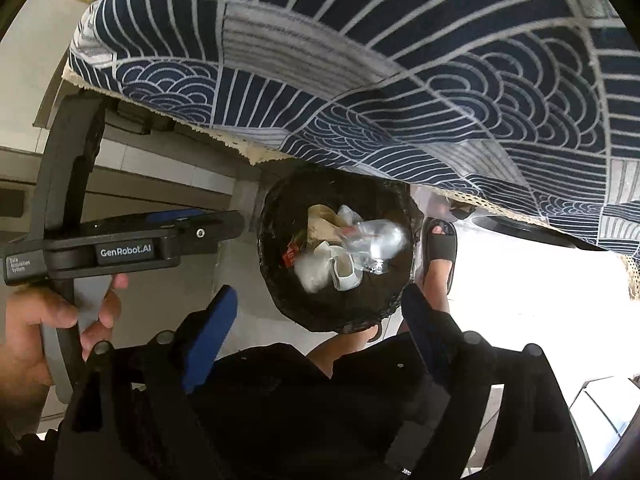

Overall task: Collect trash
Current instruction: 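Lower the held bag and cup into the black bin and open both tools, then raise both tools back up over the counter, then grasp the red-white candy wrapper with the left tool while the right tool grasps the white cloth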

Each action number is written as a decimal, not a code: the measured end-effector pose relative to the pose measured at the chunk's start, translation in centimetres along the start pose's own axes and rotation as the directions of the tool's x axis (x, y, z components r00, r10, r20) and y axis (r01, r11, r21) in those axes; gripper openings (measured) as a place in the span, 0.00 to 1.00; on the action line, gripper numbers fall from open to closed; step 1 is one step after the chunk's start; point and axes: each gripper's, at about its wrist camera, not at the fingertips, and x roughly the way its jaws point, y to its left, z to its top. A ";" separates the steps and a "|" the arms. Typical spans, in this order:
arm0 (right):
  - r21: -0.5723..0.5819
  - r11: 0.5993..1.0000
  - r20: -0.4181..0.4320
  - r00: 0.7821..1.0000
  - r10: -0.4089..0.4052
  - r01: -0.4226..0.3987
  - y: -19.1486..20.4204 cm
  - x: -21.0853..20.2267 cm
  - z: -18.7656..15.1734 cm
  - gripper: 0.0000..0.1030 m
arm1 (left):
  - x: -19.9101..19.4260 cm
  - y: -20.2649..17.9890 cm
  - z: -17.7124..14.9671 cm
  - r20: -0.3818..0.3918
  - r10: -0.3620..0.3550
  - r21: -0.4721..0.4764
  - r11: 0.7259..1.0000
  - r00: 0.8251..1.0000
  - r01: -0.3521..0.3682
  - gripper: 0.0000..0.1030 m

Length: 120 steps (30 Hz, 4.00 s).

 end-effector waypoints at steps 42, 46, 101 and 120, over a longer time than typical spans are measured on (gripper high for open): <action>-0.120 0.993 0.405 0.914 0.028 0.023 2.5 -18.0 3.1 0.81 | -19.1 -6.4 0.9 0.362 -0.130 0.205 0.977 0.923 0.057 0.76; -0.134 0.990 0.437 0.899 0.026 0.037 1.8 -19.4 4.8 0.81 | -20.9 -7.4 2.3 0.401 -0.126 0.220 0.975 0.907 0.038 0.76; -0.376 0.922 0.273 0.940 0.204 -0.091 -8.8 -15.9 35.6 0.59 | -17.6 -15.9 33.1 0.415 0.156 -0.004 0.986 0.896 -0.169 0.61; -0.351 0.932 0.284 0.939 0.196 -0.088 -9.9 -16.0 36.0 0.24 | -16.8 -16.1 34.4 0.411 0.159 0.003 0.984 0.897 -0.176 0.36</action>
